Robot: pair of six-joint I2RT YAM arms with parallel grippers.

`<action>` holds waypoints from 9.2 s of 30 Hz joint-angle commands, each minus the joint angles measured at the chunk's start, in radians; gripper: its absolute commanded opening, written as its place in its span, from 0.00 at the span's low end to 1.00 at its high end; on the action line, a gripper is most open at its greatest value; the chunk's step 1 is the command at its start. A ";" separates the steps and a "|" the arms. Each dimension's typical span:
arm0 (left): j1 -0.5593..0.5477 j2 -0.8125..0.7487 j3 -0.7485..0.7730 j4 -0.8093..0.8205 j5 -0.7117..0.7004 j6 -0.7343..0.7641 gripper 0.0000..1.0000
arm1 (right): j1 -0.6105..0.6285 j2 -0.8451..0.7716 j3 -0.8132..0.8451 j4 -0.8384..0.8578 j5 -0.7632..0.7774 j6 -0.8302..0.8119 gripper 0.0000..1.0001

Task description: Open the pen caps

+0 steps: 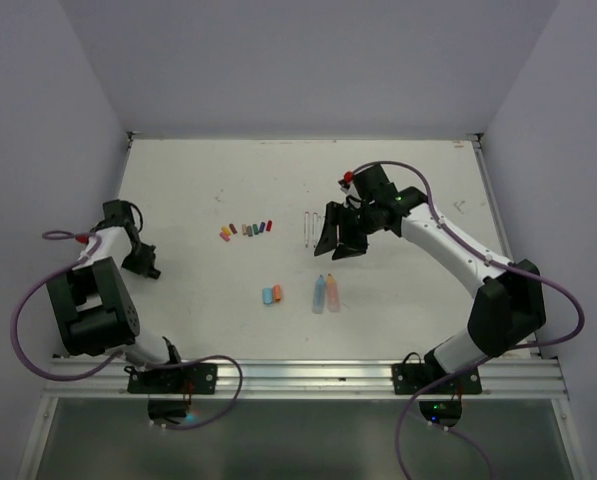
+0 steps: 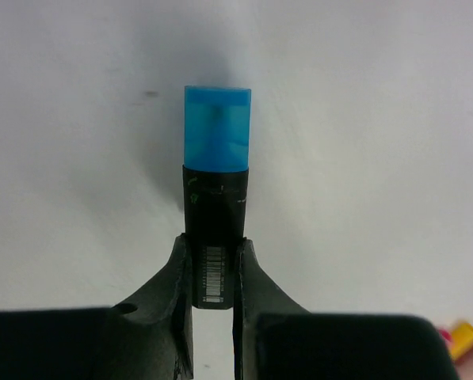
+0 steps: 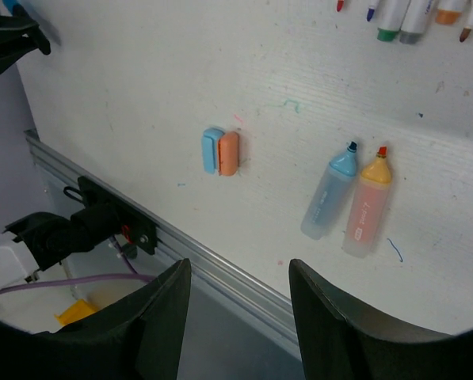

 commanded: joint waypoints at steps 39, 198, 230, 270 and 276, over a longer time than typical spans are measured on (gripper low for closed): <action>-0.932 -0.121 0.280 0.030 0.554 0.418 0.00 | 0.044 0.332 0.280 0.212 -0.160 0.191 0.47; -0.715 -0.365 0.104 -0.005 0.635 0.439 0.00 | 0.213 0.390 0.026 0.395 -0.111 0.068 0.43; -1.019 0.215 0.180 0.403 0.822 0.235 0.00 | -0.217 -0.123 -0.131 0.108 0.041 0.001 0.51; -1.217 0.557 0.532 0.269 0.733 -0.142 0.19 | -0.318 -0.226 -0.234 0.105 -0.067 -0.012 0.51; -1.226 0.547 0.469 0.298 0.722 -0.167 0.30 | -0.317 -0.222 -0.231 0.114 -0.080 -0.004 0.51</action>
